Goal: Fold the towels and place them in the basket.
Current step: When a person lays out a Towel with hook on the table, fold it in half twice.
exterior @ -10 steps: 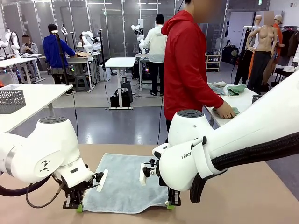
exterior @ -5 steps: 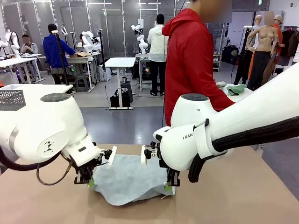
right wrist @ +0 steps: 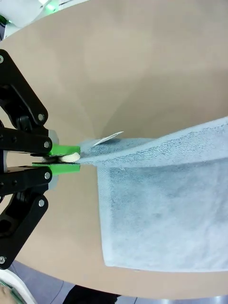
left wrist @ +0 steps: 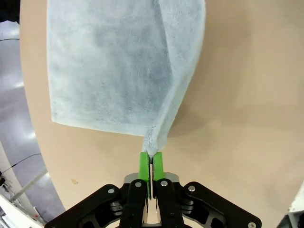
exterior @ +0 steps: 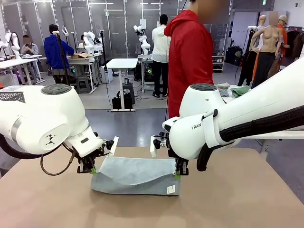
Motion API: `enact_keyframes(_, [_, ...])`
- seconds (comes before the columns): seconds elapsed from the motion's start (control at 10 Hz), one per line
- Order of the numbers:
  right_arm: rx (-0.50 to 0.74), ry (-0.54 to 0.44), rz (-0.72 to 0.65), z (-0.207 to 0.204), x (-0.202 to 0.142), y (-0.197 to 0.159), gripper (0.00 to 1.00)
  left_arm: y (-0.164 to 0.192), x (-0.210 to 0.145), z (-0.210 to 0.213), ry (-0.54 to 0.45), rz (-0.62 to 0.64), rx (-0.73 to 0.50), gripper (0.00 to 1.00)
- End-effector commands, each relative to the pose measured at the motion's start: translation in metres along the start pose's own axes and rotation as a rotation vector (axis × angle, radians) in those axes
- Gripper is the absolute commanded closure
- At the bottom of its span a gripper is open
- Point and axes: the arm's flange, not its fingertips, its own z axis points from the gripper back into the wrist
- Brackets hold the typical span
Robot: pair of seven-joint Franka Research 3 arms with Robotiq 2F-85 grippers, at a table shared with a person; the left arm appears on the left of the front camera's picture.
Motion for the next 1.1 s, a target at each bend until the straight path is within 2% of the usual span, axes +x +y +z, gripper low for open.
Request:
enact_keyframes(0.0, [0.009,0.024,0.019,-0.004,-0.001,-0.005,0.92,0.004,0.004,-0.012,0.012,0.028,0.011,0.96])
enact_keyframes(0.1, [0.0,0.0,0.0,0.0,0.0,0.0,0.92,0.0,0.0,0.0,0.0,0.0,0.0,0.96])
enact_keyframes(0.4, [0.003,0.005,0.002,-0.003,-0.001,0.0,0.92,0.001,0.0,-0.005,0.002,0.004,-0.007,0.96])
enact_keyframes(0.6, [0.017,-0.013,0.051,-0.002,-0.008,-0.024,0.92,0.022,-0.003,-0.013,-0.017,-0.023,-0.04,0.96])
enact_keyframes(1.0, [0.02,-0.034,0.075,-0.004,-0.005,-0.077,0.92,0.074,0.006,-0.032,-0.004,-0.051,0.001,0.96])
